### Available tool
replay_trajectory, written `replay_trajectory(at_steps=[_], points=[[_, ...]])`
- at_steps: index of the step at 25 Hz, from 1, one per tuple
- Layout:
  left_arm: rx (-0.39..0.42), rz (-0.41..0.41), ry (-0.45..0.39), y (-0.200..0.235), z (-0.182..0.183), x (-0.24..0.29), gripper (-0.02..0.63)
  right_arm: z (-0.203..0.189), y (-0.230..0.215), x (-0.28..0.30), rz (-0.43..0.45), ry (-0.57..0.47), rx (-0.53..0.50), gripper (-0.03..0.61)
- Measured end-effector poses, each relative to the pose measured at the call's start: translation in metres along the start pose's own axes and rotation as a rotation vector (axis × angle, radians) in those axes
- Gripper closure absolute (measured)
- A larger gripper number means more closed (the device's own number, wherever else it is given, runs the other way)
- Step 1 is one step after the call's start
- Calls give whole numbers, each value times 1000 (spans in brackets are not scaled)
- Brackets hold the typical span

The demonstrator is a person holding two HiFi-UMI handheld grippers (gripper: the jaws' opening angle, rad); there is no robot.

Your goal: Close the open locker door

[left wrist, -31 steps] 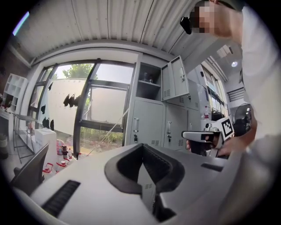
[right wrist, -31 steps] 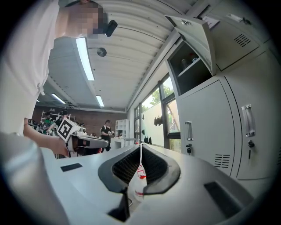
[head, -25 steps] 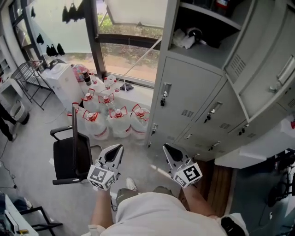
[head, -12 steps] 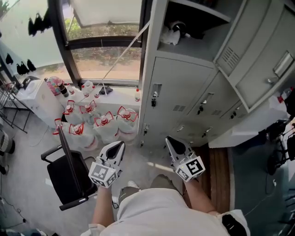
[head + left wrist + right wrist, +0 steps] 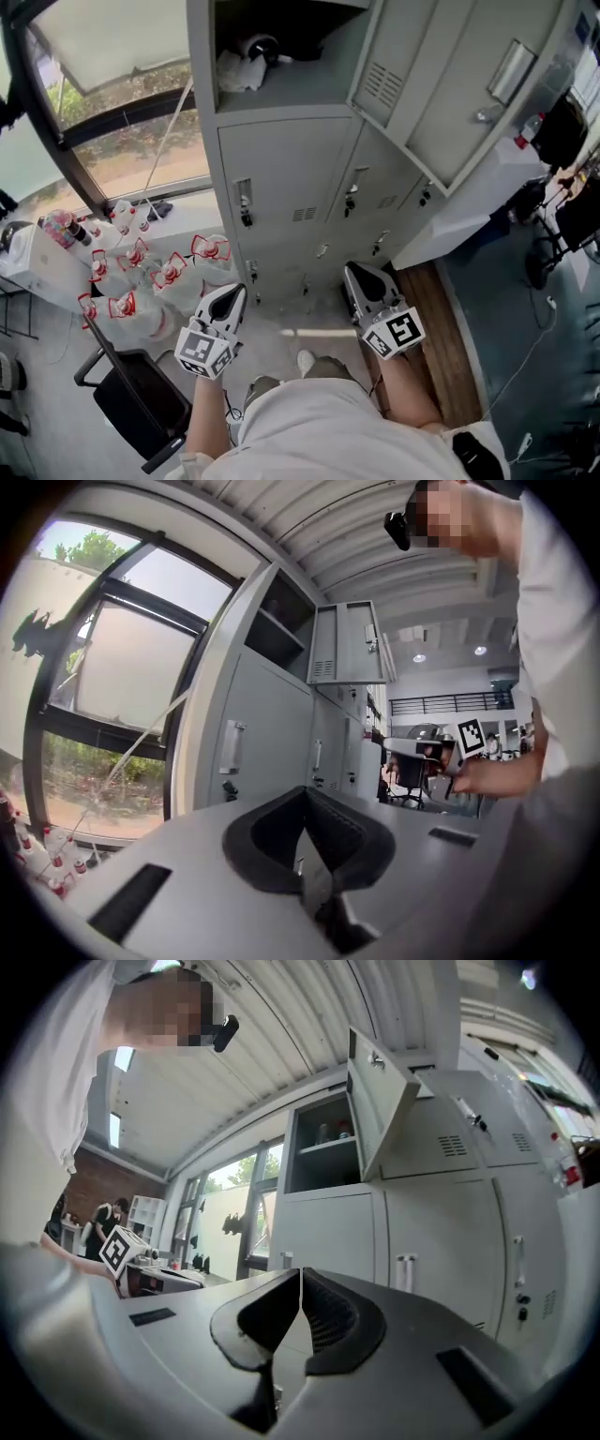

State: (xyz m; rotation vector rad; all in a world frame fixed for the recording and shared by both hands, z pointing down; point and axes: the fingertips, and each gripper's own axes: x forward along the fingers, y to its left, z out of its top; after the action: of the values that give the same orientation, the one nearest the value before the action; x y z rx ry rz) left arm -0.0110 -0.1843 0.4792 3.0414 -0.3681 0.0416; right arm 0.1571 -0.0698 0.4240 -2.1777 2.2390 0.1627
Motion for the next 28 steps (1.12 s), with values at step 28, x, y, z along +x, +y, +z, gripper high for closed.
replay_trajectory(at_steps=[28], points=[[15,-305,29,-84,5,143,611,146,-124,-57,-231,-298,-174,506]])
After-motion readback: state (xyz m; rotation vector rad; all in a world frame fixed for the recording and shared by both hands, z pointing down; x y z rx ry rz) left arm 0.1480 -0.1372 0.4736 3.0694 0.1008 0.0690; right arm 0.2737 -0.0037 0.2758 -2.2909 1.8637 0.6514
